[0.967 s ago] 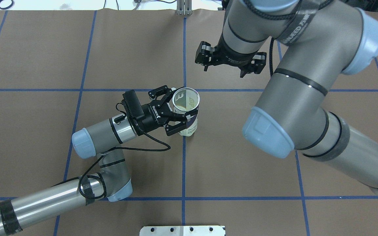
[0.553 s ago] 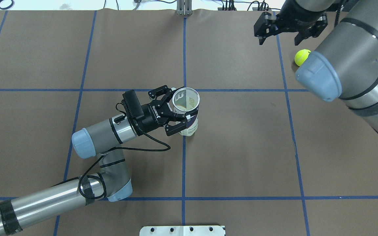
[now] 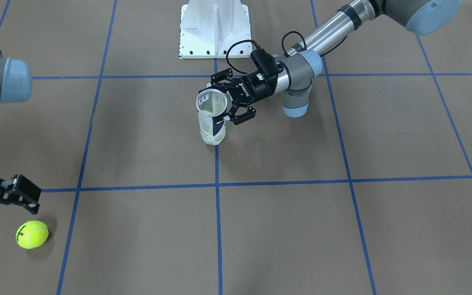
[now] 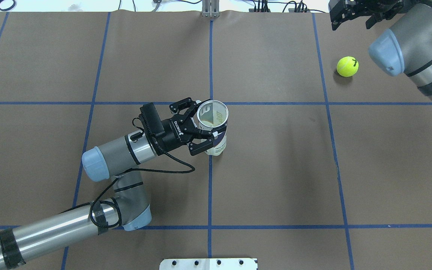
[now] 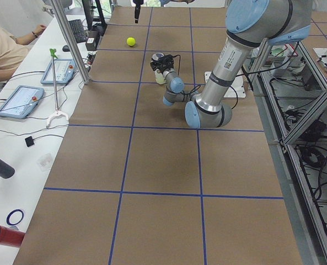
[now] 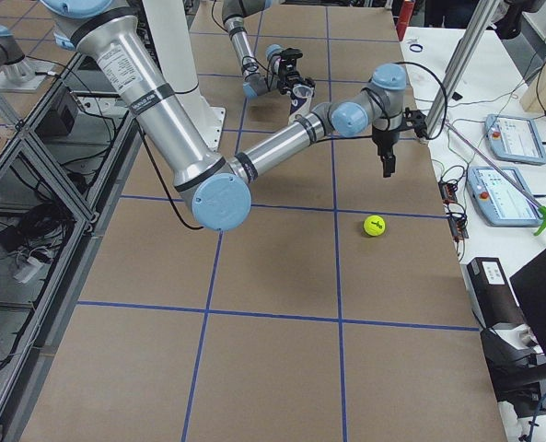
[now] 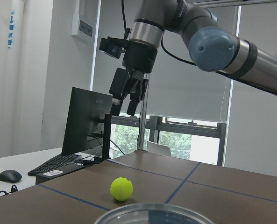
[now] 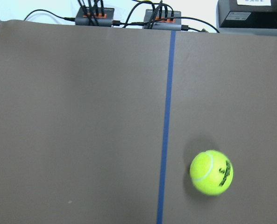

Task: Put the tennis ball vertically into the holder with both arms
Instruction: 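Move the right gripper to the second tennis ball, then grasp the second tennis ball with the right gripper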

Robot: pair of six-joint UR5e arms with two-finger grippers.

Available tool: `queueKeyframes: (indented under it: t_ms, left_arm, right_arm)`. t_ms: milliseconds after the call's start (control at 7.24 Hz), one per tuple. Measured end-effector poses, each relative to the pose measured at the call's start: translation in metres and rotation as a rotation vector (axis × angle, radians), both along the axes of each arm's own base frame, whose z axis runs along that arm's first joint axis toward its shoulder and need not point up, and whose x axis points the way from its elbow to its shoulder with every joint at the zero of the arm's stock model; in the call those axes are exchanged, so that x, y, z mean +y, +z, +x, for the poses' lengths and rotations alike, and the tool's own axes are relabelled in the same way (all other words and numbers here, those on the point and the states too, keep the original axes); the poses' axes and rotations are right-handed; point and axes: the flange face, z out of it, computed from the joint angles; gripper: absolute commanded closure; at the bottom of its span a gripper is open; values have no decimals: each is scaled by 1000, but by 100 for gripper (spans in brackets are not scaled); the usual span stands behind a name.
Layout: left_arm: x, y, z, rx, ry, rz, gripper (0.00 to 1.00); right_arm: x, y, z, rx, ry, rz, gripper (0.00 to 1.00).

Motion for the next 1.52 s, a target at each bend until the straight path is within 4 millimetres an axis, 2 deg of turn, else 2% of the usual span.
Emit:
queueKeyframes:
  t_ms: [138,415,553,691,967,1105,1382,1520]
  left_arm:
    - [0,0,0,0,0,0,15]
    - [-1,0,0,0,-1,0,16]
    - [-1,0,0,-1,-2,0,16]
    - [-1,0,0,-1,-2,0,15]
    - [-1,0,0,-1,-2,0,15]
    - [-1,0,0,-1,-1,0,16]
    - [0,1,0,-2,-1,0,16]
    - [0,1,0,-2,-1,0,16]
  right_arm:
    - [-16,41,1,6,-7,17,1]
    - [-29,96,-4,2,-11,46,1]
    - [-27,112,-8,-2,-9,50,1]
    - [-22,119,-21,-9,0,50,1]
    - [-5,132,-59,-2,28,56,1]
    - [5,145,-71,15,31,57,1]
    - [21,168,-86,53,31,64,1]
    - [25,173,-91,65,31,66,18]
